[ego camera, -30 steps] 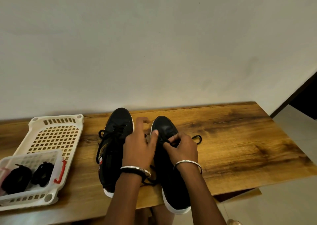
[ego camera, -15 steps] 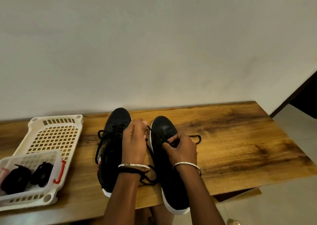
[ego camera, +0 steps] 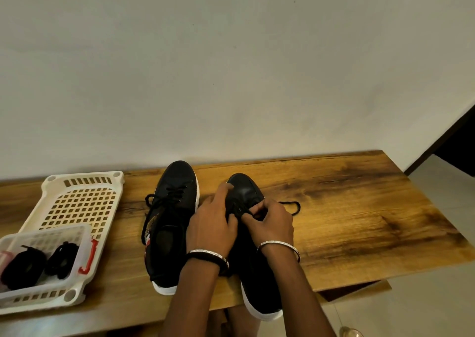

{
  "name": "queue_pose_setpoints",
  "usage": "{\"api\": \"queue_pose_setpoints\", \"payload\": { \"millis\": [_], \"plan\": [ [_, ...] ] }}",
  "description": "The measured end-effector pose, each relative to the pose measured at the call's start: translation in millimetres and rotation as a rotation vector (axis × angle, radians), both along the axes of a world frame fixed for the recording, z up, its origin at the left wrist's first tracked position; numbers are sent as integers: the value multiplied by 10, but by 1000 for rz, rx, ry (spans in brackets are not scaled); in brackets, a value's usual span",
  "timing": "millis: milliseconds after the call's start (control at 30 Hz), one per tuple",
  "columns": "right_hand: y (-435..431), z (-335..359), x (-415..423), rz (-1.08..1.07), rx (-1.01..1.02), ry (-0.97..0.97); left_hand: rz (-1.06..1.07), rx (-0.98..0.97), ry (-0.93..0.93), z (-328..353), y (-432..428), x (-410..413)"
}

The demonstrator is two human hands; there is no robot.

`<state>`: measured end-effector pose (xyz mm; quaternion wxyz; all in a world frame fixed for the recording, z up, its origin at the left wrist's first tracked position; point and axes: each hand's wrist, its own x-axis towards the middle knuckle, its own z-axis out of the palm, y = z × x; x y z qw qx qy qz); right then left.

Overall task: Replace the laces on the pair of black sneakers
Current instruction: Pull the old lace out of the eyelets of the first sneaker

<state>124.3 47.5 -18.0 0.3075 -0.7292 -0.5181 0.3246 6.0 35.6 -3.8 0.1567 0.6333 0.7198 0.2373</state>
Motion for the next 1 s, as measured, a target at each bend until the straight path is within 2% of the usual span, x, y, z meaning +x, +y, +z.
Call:
{"api": "queue_pose_setpoints", "payload": {
  "millis": [133,200,233,300,433,567,633,700,767,800,900,933,1000],
  "plan": [
    [-7,2,6,-8,10,8,92,-41,231,93,-20,-63],
    [-8,-1,5,-6,11,12,82,-42,245,132,-37,-36],
    [-10,-6,4,-6,13,14,77,-23,188,133,-34,-28],
    [-11,-8,5,-9,17,14,97,10,-43,132,-22,-43],
    [-4,-18,10,-10,10,22,180,91,-929,144,64,-160],
    [-6,-23,3,7,6,31,185,222,-1555,255,27,-139],
    [-3,-30,-1,10,-7,37,169,237,-1811,293,9,-114],
    [0,-41,-4,4,-12,42,192,217,-1949,299,-7,-118],
    [3,-51,-8,-1,-13,40,262,193,-1884,281,-10,-141],
    [3,-55,-9,-4,-14,39,296,185,-1727,274,-10,-148],
    [9,-59,-7,-1,-9,35,221,225,-956,192,17,-112],
    [8,-58,-8,4,-6,31,164,248,-777,165,23,-77],
    [9,-56,-12,6,0,24,93,281,-546,112,30,-10]
  ]
}}
